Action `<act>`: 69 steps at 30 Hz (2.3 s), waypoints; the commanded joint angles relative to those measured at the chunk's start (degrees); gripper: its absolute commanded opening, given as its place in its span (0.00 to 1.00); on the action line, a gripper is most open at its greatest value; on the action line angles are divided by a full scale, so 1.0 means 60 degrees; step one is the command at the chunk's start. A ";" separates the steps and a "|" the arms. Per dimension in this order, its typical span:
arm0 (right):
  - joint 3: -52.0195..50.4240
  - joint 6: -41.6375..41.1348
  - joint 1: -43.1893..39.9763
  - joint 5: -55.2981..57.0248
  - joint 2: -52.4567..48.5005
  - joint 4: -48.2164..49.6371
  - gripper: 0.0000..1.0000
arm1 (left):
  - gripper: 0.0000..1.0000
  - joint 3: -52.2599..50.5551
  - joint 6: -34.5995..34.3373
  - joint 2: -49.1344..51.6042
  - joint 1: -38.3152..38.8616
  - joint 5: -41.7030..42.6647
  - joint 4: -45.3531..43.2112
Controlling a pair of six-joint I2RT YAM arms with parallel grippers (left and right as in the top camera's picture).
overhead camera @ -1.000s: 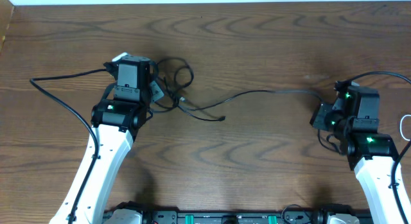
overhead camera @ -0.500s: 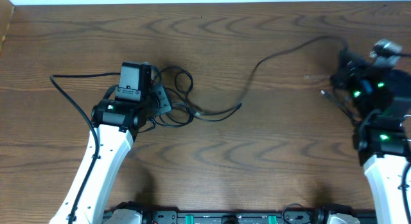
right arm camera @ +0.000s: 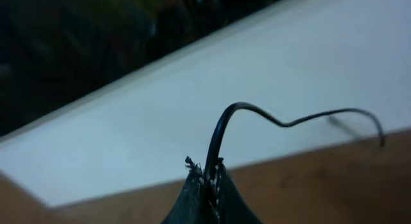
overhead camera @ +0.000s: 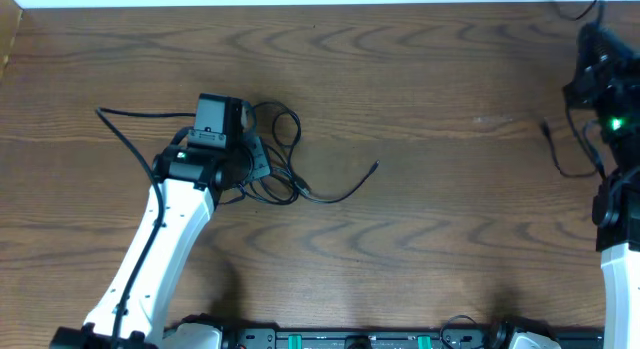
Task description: Untangle cables
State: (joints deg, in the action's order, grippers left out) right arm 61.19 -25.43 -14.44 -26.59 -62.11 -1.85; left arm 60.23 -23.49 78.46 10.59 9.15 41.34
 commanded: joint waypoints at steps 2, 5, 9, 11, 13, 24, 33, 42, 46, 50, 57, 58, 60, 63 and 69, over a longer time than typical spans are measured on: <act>0.0095 -0.0266 0.0120 -0.0769 -0.0004 -0.0510 0.01 | 0.07 -0.0011 0.0197 0.0018 -0.0022 0.0233 -0.0007; 0.0098 -0.0535 0.0120 -0.1490 0.0000 -0.0430 0.01 | 0.08 -0.0011 0.0197 0.0018 -0.0018 0.0233 -0.0007; 0.0109 0.0182 0.0120 -0.1741 0.0011 -0.0004 0.01 | 0.08 -0.0011 0.0193 0.0018 -0.0018 0.0233 -0.0004; 0.0109 0.1151 0.0120 -0.1508 -0.0018 -0.0022 0.01 | 0.08 -0.0011 0.0189 0.0018 -0.0018 0.0237 -0.0004; 0.0109 0.1774 0.0120 -0.0790 -0.0109 -0.0102 0.01 | 0.08 -0.0011 0.0186 0.0018 -0.0018 0.0346 -0.0007; 0.0109 0.3158 0.0080 0.3275 -0.1749 0.1494 0.01 | 0.08 -0.0011 0.0047 0.0018 -0.0018 0.0382 -0.0004; 0.0463 0.6827 -0.0062 0.5603 -0.2925 0.3727 0.01 | 0.08 -0.0011 0.0047 0.0018 -0.0018 0.0379 -0.0004; 0.1953 0.7807 -0.1198 0.5523 -0.4637 0.3850 0.01 | 0.08 -0.0011 0.0047 0.0018 -0.0018 0.0375 -0.0007; 0.2182 0.7512 -0.1705 0.4521 -0.5679 0.4419 0.01 | 0.08 -0.0011 0.0047 0.0018 -0.0018 0.0375 -0.0011; 0.2240 0.5931 -0.1854 0.4495 -0.7063 0.4645 0.01 | 0.08 -0.0011 0.0044 0.0018 -0.0018 0.0375 -0.0073; 0.2397 0.3818 -0.1563 0.3246 -0.9278 0.4448 0.01 | 0.08 -0.0011 0.0040 0.0018 -0.0022 0.0375 -0.0149; 0.2397 0.3738 -0.1508 0.3071 -0.9417 0.4360 0.01 | 0.08 -0.0011 0.0040 0.0018 -0.0018 0.0375 -0.0149; 0.2397 0.3745 -0.1406 0.2827 -0.9617 0.4080 0.01 | 0.08 -0.0011 0.0040 0.0018 -0.0022 0.0375 -0.0149; 0.2397 0.4029 -0.1209 0.2080 -1.0080 0.3945 0.01 | 0.08 -0.0011 0.0011 0.0018 -0.0018 0.0372 -0.0157; 0.2463 0.4608 -0.0634 -0.1479 -0.9799 0.3603 0.01 | 0.08 -0.0011 0.0015 0.0018 -0.0022 0.0368 -0.0219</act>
State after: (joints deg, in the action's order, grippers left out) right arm 74.63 0.73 -20.64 -22.09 -122.32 19.59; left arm 60.23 -23.33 78.54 10.59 10.87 40.21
